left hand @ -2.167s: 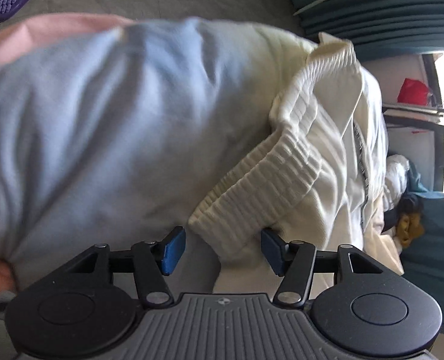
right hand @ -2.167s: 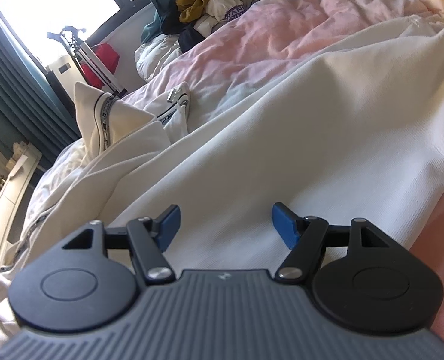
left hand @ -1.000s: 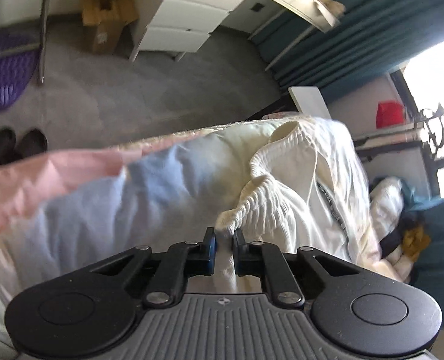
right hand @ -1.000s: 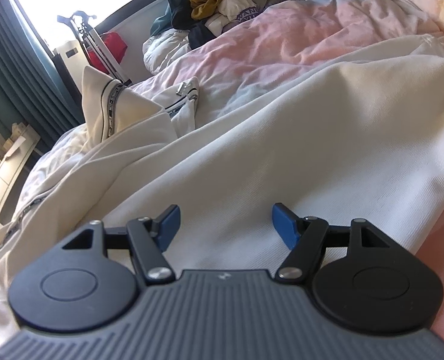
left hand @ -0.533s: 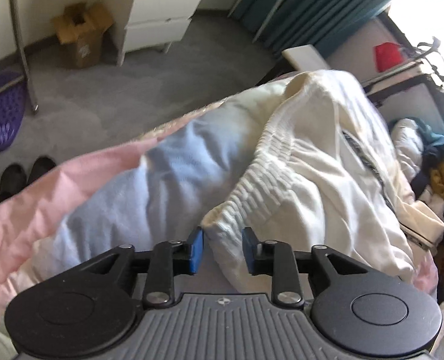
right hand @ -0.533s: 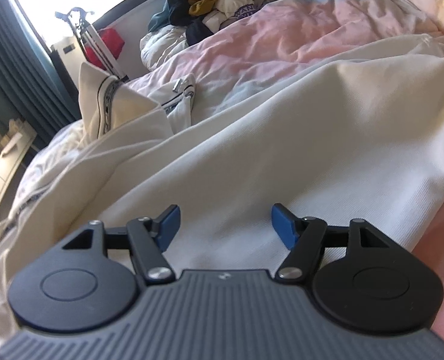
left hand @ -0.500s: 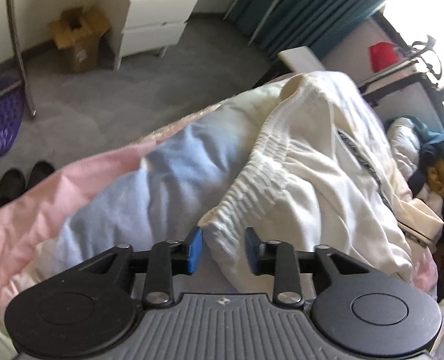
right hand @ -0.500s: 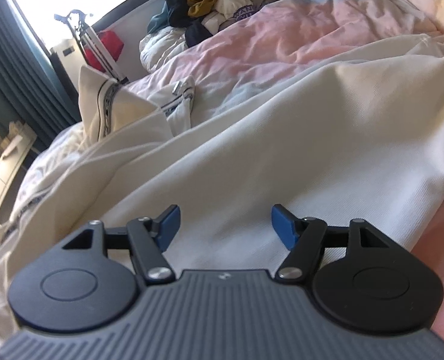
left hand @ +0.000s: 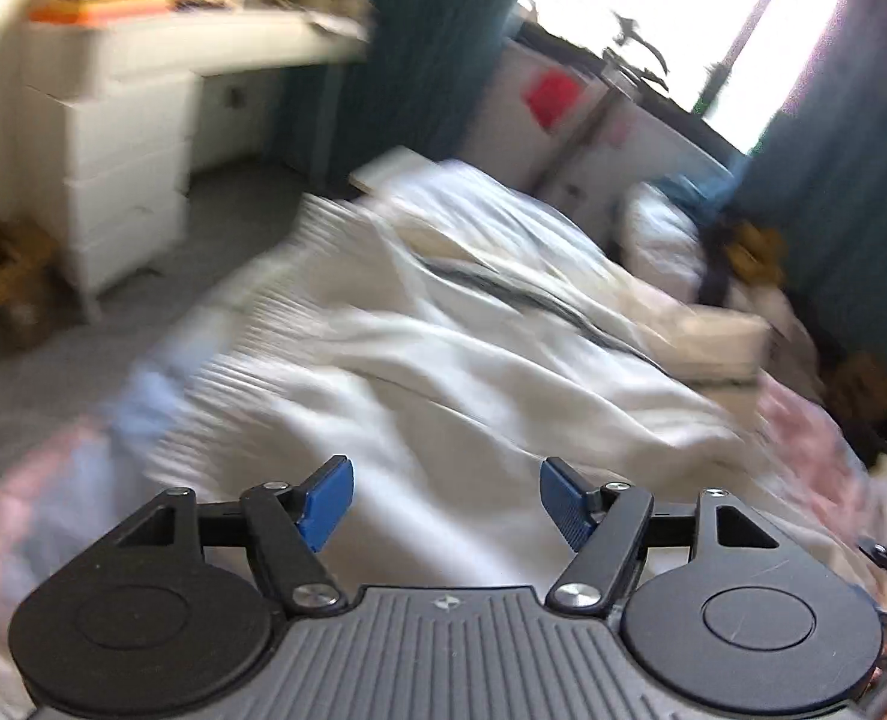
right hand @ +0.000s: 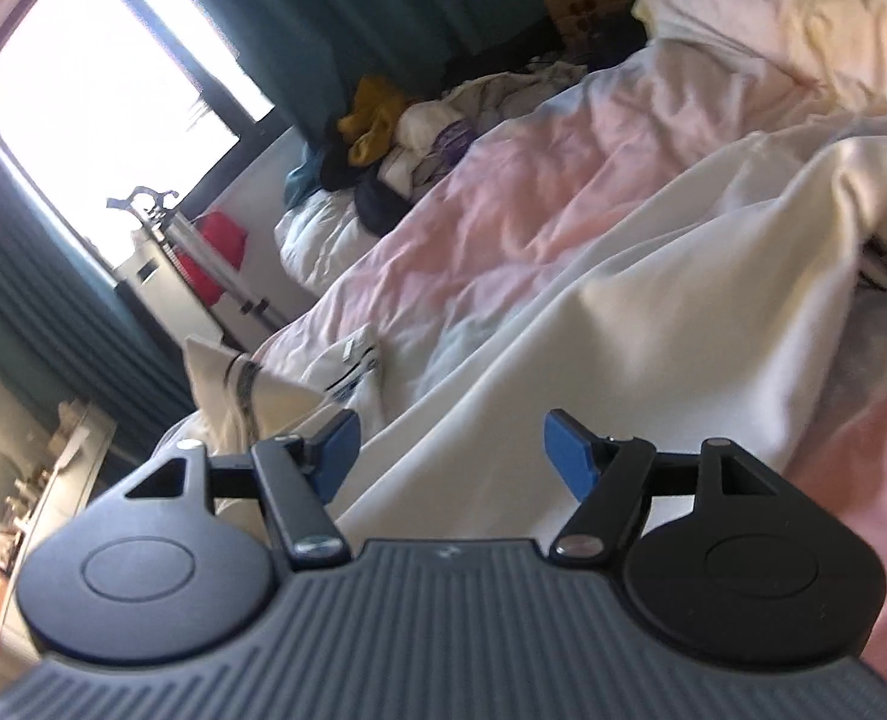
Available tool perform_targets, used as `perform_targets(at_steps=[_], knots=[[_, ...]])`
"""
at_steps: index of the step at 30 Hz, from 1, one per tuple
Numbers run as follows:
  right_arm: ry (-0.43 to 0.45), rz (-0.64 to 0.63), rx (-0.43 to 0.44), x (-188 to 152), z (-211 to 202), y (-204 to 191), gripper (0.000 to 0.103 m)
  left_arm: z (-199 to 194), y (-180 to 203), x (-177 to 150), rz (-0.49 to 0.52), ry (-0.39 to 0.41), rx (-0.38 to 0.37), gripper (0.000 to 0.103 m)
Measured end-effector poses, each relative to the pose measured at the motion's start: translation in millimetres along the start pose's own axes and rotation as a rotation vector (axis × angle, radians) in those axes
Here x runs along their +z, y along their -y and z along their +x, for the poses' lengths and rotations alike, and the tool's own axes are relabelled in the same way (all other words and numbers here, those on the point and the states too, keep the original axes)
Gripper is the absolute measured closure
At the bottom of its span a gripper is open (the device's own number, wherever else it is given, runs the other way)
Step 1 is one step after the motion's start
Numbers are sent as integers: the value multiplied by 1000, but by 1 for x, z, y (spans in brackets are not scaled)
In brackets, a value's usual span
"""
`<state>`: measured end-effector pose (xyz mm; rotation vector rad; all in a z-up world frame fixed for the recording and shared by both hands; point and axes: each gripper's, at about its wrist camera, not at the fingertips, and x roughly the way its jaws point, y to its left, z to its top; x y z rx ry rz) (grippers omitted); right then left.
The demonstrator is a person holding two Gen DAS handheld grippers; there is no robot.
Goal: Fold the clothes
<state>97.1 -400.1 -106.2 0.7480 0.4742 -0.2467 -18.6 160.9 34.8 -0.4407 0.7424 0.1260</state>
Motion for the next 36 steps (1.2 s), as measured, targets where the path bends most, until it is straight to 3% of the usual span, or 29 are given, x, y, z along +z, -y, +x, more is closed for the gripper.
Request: perform_targets(at_steps=[8, 15, 20, 30, 32, 34, 36], knots=[[11, -27, -43, 6, -1, 8, 32, 95, 119, -41, 161, -83, -113, 32], [-10, 19, -6, 10, -1, 22, 32, 166, 185, -88, 382, -61, -102, 32], [17, 70, -29, 25, -14, 43, 32, 200, 183, -106, 434, -95, -116, 32], [57, 394, -195, 67, -17, 145, 32, 216, 181, -111, 455, -108, -108, 27], [55, 434, -215, 75, -12, 163, 18, 217, 181, -109, 444, -121, -112, 25], [41, 432, -245, 84, -4, 176, 18, 219, 179, -107, 429, -134, -121, 24], [-9, 442, -221, 93, 12, 187, 18, 221, 179, -106, 422, -142, -128, 23]])
